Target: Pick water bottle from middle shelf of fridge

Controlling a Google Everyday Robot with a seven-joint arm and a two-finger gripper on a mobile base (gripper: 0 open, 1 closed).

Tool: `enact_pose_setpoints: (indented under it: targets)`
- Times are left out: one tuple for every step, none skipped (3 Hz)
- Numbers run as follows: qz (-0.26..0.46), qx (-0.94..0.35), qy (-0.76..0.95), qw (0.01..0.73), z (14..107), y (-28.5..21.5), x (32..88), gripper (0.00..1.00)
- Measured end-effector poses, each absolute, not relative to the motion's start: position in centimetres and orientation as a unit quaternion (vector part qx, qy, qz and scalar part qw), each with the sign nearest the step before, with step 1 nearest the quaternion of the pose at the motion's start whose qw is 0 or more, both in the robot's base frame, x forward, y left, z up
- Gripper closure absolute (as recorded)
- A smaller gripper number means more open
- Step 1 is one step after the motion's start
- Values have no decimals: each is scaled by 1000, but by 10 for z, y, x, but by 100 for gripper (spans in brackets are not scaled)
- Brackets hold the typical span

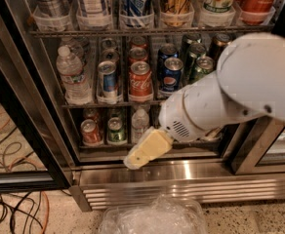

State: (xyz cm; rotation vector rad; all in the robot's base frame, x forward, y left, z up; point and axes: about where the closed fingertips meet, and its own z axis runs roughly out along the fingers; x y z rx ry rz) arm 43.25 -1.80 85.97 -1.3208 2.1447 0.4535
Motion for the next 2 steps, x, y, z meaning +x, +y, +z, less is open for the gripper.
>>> enact_pose_setpoints:
  targets:
    - [170, -467, 807, 321, 843, 14, 452, 0]
    - [162, -452, 803, 352, 853, 16, 467, 0]
